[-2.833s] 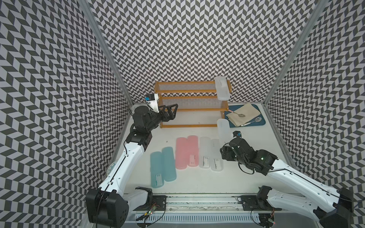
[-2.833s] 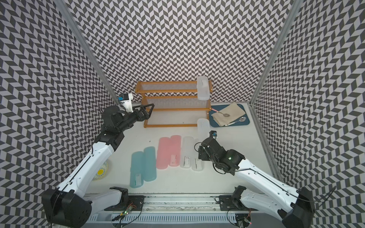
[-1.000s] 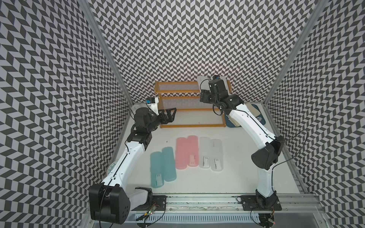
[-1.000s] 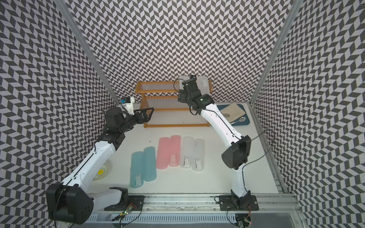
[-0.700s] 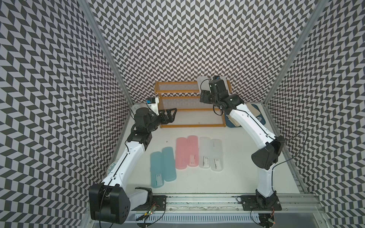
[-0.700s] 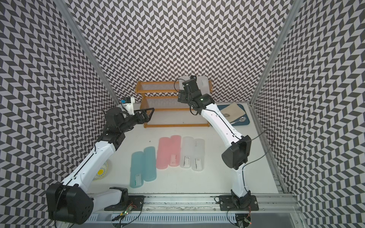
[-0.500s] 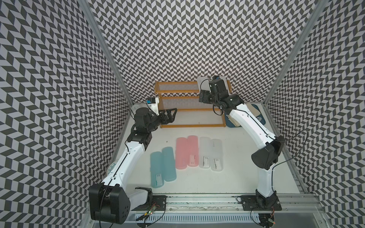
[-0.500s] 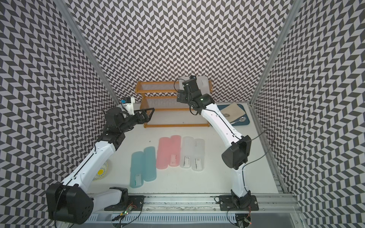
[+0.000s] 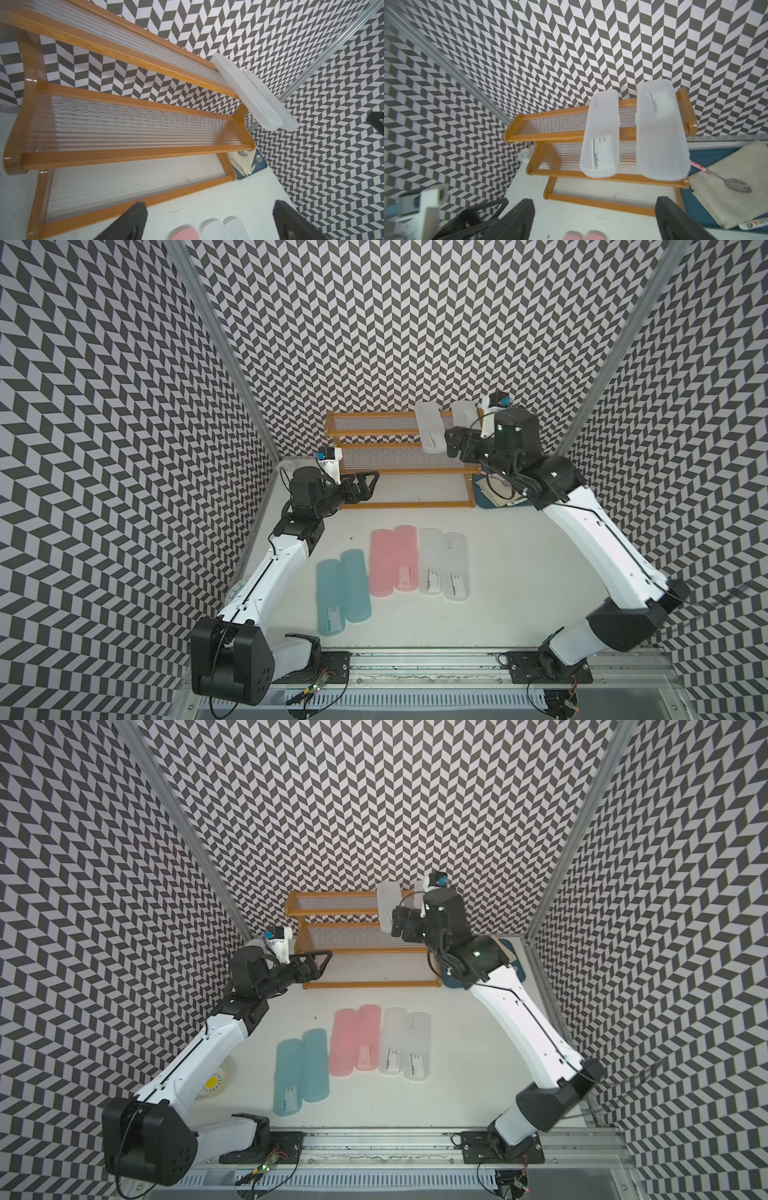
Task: Place the pencil cases on the shelf according to color
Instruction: Place the pencil case on the shelf, then pick up the pencil case from the center of the board.
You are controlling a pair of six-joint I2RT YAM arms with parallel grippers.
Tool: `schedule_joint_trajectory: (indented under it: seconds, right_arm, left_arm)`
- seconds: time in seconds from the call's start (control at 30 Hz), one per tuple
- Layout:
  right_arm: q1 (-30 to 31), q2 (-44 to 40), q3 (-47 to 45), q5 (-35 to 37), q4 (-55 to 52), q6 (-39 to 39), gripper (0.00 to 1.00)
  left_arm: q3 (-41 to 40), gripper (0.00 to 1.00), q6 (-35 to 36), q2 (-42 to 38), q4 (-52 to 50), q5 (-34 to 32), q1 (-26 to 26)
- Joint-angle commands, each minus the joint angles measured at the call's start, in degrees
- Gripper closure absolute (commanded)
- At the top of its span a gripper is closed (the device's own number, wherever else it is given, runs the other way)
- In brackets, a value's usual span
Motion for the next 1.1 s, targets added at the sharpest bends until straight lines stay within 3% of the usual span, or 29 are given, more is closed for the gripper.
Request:
schedule_joint_trajectory:
  seconds: [0.0, 0.2, 0.5, 0.8, 1.07]
  right_arm:
    - [0.01, -6.45, -11.31, -3.01, 5.31, 0.47, 0.05]
    - [0.01, -19.49, -28.25, -1.40, 4.15, 1.90, 0.05]
    - [0.01, -34.16, -53.26, -6.99, 9.82, 4.80, 0.08]
    - [0.01, -36.97, -70.23, -11.52, 15.32, 7.88, 0.09]
    - [0.02, -32.65, -76.46, -16.17, 18.78, 11.64, 0.11]
  left_arm:
    - [-0.70, 0.00, 2.20, -1.38, 0.62, -2.56, -2.38]
    - [-1.10, 0.00, 3.90, -0.68, 0.91, -4.28, -4.81]
    - [-4.42, 0.00, 7.11, -4.42, -2.98, -8.15, -6.26]
    - [-6.10, 0.01, 8.16, -6.26, -3.14, -15.23, -6.18]
    - [-3.67, 0.00, 7.28, -1.80, -4.44, -12.74, -5.18]
